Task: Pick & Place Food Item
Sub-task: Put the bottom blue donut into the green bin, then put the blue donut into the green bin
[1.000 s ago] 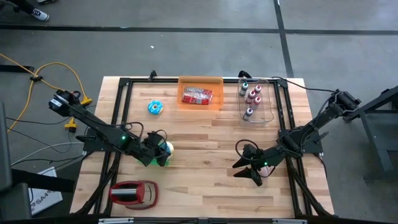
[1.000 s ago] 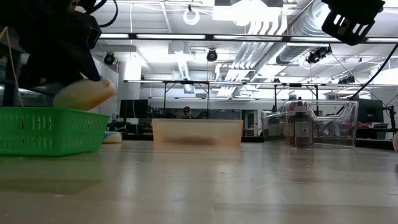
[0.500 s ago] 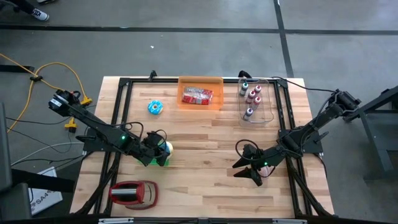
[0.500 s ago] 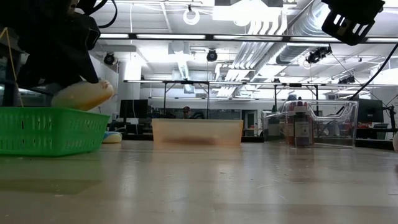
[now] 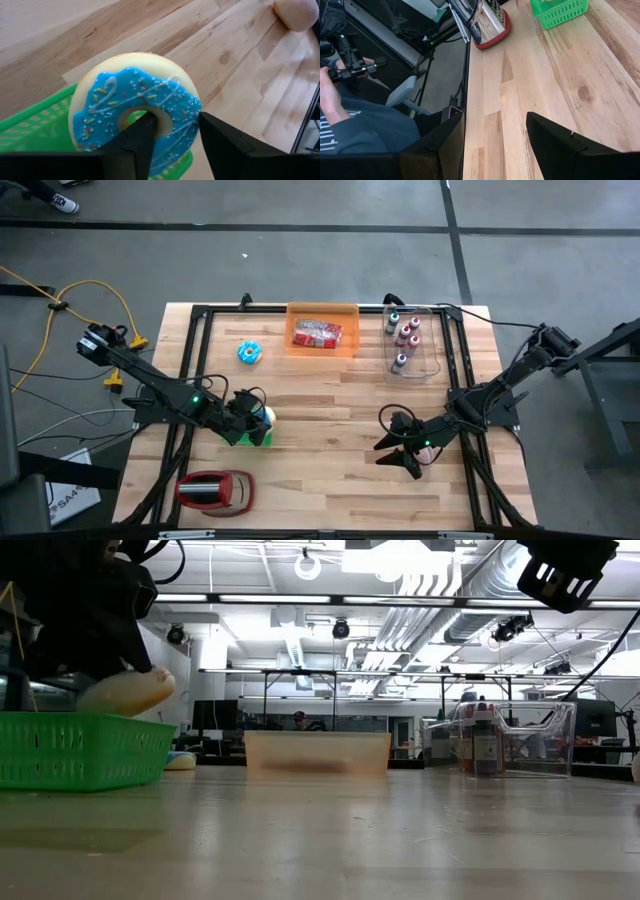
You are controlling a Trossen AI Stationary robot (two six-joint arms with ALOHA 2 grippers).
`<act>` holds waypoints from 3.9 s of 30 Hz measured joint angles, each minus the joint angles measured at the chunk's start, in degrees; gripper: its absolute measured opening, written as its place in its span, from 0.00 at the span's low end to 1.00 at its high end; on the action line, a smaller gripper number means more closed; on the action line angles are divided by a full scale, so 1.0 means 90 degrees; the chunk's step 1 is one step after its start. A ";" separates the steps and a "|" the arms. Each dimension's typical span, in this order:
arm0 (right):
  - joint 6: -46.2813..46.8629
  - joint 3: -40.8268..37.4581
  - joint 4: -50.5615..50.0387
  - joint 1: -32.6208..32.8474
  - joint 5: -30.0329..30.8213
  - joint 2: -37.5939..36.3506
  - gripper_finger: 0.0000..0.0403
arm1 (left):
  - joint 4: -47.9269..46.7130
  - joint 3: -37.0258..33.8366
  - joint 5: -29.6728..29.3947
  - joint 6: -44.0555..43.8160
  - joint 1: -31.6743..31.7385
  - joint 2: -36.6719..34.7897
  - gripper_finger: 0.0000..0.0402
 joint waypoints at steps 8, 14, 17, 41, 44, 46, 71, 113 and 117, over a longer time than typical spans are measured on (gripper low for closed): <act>0.0000 0.0000 0.0001 0.0002 0.0000 0.0000 0.51 | 0.0001 0.0000 0.0002 0.0001 0.0000 0.0000 0.47; 0.0002 -0.0001 0.0001 0.0001 -0.0001 0.0000 0.51 | 0.0001 0.0000 0.0026 -0.0001 0.0001 0.0000 0.47; 0.0000 -0.0002 -0.0001 0.0000 0.0000 0.0000 0.51 | 0.0001 0.0000 0.0295 -0.0008 0.0001 0.0000 0.47; 0.0002 0.0000 0.0001 0.0002 0.0000 0.0000 0.51 | 0.0129 0.0001 0.0730 0.0073 0.0002 -0.0093 0.47; 0.0001 -0.0001 0.0000 0.0000 -0.0001 -0.0001 0.51 | 0.0085 0.0002 0.0670 0.0286 0.0096 -0.0181 0.47; 0.0000 -0.0001 0.0001 0.0000 -0.0002 0.0000 0.51 | 0.0029 0.0004 0.0689 0.0342 0.0189 -0.0192 0.47; 0.0001 -0.0001 -0.0001 0.0001 -0.0001 0.0000 0.51 | -0.0299 0.0005 0.1914 0.1013 0.1206 0.0012 0.47; 0.0002 -0.0002 0.0001 0.0002 0.0000 0.0000 0.51 | -0.1201 0.0004 0.2735 0.6546 0.5881 -0.0809 0.47; 0.0000 0.0000 0.0001 0.0001 -0.0001 0.0000 0.51 | -0.1252 0.0002 0.2715 0.7332 0.6331 -0.0674 0.47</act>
